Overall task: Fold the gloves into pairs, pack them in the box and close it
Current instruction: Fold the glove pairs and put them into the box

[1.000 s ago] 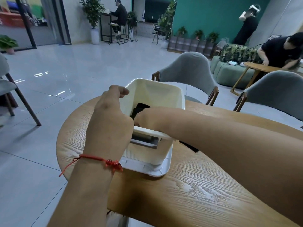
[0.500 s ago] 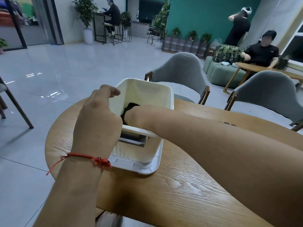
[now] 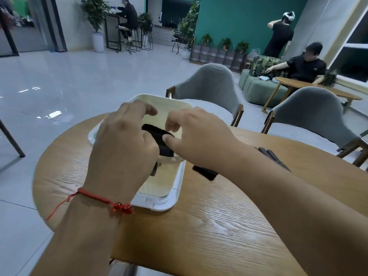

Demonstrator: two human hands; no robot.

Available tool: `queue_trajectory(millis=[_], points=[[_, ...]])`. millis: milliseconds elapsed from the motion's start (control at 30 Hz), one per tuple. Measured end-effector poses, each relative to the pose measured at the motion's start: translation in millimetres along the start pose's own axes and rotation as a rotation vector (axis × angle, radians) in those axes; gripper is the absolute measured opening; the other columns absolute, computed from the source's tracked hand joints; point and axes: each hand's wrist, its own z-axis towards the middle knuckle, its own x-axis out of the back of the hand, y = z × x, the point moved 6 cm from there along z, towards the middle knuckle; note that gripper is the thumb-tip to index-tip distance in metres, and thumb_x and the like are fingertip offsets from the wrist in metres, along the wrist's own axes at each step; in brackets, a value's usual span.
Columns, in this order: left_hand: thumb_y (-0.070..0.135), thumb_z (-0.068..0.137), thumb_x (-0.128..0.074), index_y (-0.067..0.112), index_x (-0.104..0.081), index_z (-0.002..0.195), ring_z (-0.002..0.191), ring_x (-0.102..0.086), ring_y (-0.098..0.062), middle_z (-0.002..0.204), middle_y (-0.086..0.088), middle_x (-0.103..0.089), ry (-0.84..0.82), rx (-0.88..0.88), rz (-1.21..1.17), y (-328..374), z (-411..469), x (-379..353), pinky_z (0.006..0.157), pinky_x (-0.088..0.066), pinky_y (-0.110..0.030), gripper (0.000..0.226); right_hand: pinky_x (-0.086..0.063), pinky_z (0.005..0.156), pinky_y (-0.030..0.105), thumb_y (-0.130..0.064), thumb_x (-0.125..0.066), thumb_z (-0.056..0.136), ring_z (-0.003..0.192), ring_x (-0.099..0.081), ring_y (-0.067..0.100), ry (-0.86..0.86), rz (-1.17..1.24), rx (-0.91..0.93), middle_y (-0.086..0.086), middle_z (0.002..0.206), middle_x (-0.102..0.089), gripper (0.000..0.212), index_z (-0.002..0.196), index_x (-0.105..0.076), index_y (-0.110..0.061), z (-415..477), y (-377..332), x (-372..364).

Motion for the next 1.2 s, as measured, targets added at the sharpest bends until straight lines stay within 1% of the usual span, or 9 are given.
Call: queue_trajectory(millis=[100, 200, 333, 567, 700, 800, 967, 1100, 1200], points=[[0.000, 0.086, -0.053, 0.025, -0.063, 0.126, 0.098, -0.059, -0.025, 0.119, 0.003, -0.065, -0.020, -0.048, -0.038, 15.6, -3.2, -11.1, 0.092, -0.052, -0.049, 0.048, -0.041, 0.090, 0.034, -0.047, -0.060, 0.099, 0.112, -0.052, 0.015, 0.071, 0.038, -0.068, -0.017, 0.116, -0.066, 0.023, 0.118, -0.066, -0.034, -27.2, 24.7, 10.9], [0.011, 0.088, -0.051, 0.023, -0.066, 0.128, 0.102, -0.063, -0.026, 0.120, 0.002, -0.068, -0.044, -0.118, -0.051, 38.7, -6.0, -25.4, 0.095, -0.052, -0.053, 0.044, -0.045, 0.095, 0.035, -0.046, -0.063, 0.099, 0.113, -0.054, 0.015, 0.158, 0.079, -0.118, -0.018, 0.116, -0.067, 0.022, 0.117, -0.067, -0.034, -49.5, 47.2, 20.1], [0.011, 0.092, -0.059, 0.022, -0.069, 0.124, 0.096, -0.065, -0.023, 0.117, 0.005, -0.070, -0.074, -0.227, -0.098, 71.4, -14.0, -50.2, 0.092, -0.053, -0.046, 0.036, -0.047, 0.095, 0.038, -0.044, -0.066, 0.098, 0.114, -0.056, 0.016, 0.210, 0.092, -0.178, -0.017, 0.115, -0.068, 0.023, 0.118, -0.067, -0.032, -73.5, 72.7, 29.8], [0.011, 0.095, -0.065, 0.019, -0.074, 0.116, 0.109, -0.066, -0.016, 0.114, 0.007, -0.071, -0.145, -0.348, -0.193, 112.2, -27.5, -99.1, 0.091, -0.054, -0.038, 0.024, -0.051, 0.095, 0.043, -0.043, -0.066, 0.096, 0.111, -0.057, 0.016, 0.277, 0.159, -0.298, -0.019, 0.113, -0.069, 0.018, 0.113, -0.068, -0.035, -116.4, 129.7, 30.2], [0.015, 0.097, -0.067, 0.021, -0.076, 0.113, 0.091, -0.066, -0.008, 0.108, 0.010, -0.073, -0.245, -0.350, -0.165, 117.3, -32.4, -134.0, 0.083, -0.054, -0.033, 0.019, -0.051, 0.098, 0.046, -0.042, -0.065, 0.097, 0.111, -0.060, 0.017, 0.276, 0.154, -0.410, -0.017, 0.111, -0.068, 0.017, 0.112, -0.070, -0.034, -140.5, 169.7, 17.0], [0.021, 0.098, -0.067, 0.025, -0.076, 0.112, 0.078, -0.057, -0.003, 0.105, 0.012, -0.073, -0.353, -0.343, -0.062, 108.0, -40.0, -166.7, 0.078, -0.042, -0.022, 0.017, -0.048, 0.101, 0.043, -0.042, -0.062, 0.099, 0.116, -0.057, 0.018, 0.208, 0.125, -0.495, -0.018, 0.119, -0.066, 0.021, 0.118, -0.070, -0.036, -159.4, 204.2, -2.2], [0.027, 0.097, -0.059, 0.021, -0.073, 0.119, 0.113, -0.063, -0.020, 0.121, 0.006, -0.070, -0.504, -0.231, 0.078, 69.9, -45.6, -210.8, 0.092, -0.037, -0.024, 0.027, -0.041, 0.115, 0.043, -0.042, -0.056, 0.103, 0.138, -0.044, 0.019, 0.010, 0.059, -0.631, -0.016, 0.152, -0.051, 0.043, 0.145, -0.057, -0.038, -194.9, 257.8, -44.3], [0.032, 0.102, -0.060, 0.030, -0.060, 0.144, 0.143, -0.045, -0.014, 0.154, 0.009, -0.052, -0.658, -0.175, 0.157, 43.1, -54.1, -233.3, 0.118, -0.031, -0.028, 0.042, -0.029, 0.127, 0.043, -0.040, -0.046, 0.108, 0.154, -0.029, 0.020, -0.155, 0.043, -0.657, -0.009, 0.170, -0.033, 0.053, 0.160, -0.042, -0.034, -205.5, 278.6, -66.8], [0.039, 0.104, -0.054, 0.039, -0.051, 0.151, 0.150, -0.035, -0.010, 0.162, 0.015, -0.040, -0.708, -0.149, 0.196, 37.1, -56.7, -238.0, 0.124, -0.026, -0.033, 0.047, -0.021, 0.130, 0.045, -0.046, -0.038, 0.109, 0.160, -0.021, 0.021, -0.203, 0.004, -0.653, -0.003, 0.175, -0.025, 0.056, 0.164, -0.035, -0.034, -204.3, 278.7, -75.8]])
